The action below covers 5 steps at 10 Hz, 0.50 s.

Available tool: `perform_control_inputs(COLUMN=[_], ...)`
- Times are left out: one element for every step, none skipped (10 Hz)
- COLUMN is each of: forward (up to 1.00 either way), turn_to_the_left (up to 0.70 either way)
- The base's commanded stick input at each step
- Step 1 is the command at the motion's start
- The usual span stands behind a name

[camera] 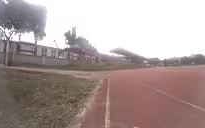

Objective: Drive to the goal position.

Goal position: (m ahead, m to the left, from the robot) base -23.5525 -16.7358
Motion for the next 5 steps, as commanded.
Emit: perform_control_inputs(forward=[0.00, 0.00, 0.00, 0.00, 0.00], turn_to_the_left=[-0.70, -0.70, -0.70, -0.70, -0.70])
